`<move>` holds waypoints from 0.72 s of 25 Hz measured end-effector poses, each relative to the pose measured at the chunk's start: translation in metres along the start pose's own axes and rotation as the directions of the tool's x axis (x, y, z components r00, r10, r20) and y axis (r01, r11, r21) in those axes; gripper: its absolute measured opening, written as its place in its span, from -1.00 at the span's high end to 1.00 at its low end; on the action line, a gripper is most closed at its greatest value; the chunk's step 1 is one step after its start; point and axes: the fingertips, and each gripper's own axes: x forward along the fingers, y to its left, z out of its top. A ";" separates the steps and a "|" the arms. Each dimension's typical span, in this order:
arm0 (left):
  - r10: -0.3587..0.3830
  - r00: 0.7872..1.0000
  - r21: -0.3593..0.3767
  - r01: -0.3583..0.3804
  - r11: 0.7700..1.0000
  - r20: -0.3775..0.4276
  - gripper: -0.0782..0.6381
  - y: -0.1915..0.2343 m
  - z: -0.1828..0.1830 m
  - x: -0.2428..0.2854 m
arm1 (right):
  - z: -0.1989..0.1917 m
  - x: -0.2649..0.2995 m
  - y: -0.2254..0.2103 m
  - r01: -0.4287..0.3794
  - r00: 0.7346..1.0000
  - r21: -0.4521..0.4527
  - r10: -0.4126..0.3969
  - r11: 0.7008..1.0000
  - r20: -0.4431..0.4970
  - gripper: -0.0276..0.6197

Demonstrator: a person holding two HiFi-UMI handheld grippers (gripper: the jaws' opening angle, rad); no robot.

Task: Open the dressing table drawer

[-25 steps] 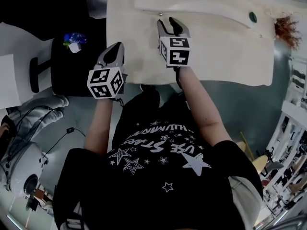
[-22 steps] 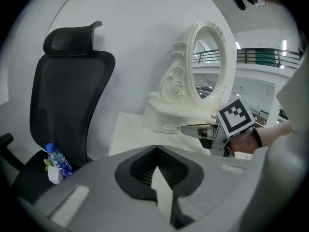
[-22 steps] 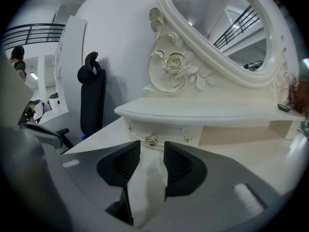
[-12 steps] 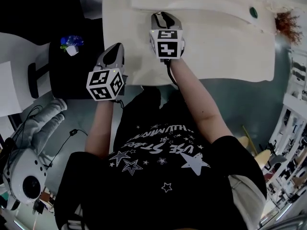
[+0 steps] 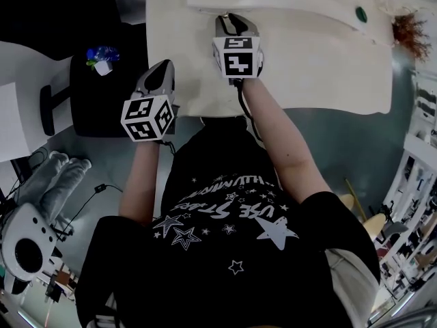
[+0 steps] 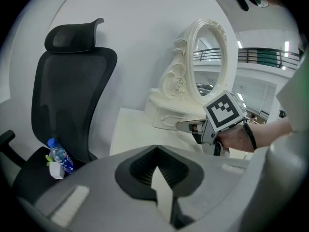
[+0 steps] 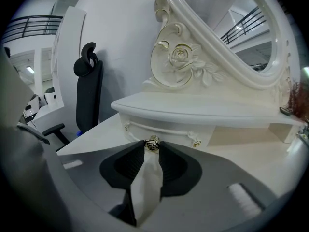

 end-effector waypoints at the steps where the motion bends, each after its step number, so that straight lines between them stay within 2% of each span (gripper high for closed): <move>1: 0.005 1.000 -0.002 -0.005 1.000 0.000 0.78 -0.001 -0.001 -0.002 | -0.002 -0.001 0.000 -0.003 1.000 0.000 0.003 1.000 -0.001 0.53; 8: 0.037 0.999 0.000 -0.037 0.999 -0.003 0.78 -0.013 -0.009 -0.018 | -0.011 -0.012 -0.001 -0.041 0.999 -0.019 0.041 0.999 -0.003 0.53; 18: 0.139 0.990 -0.033 -0.139 0.990 0.013 0.78 -0.018 -0.014 -0.038 | -0.012 -0.012 0.001 -0.064 0.998 -0.026 0.064 0.998 -0.011 0.53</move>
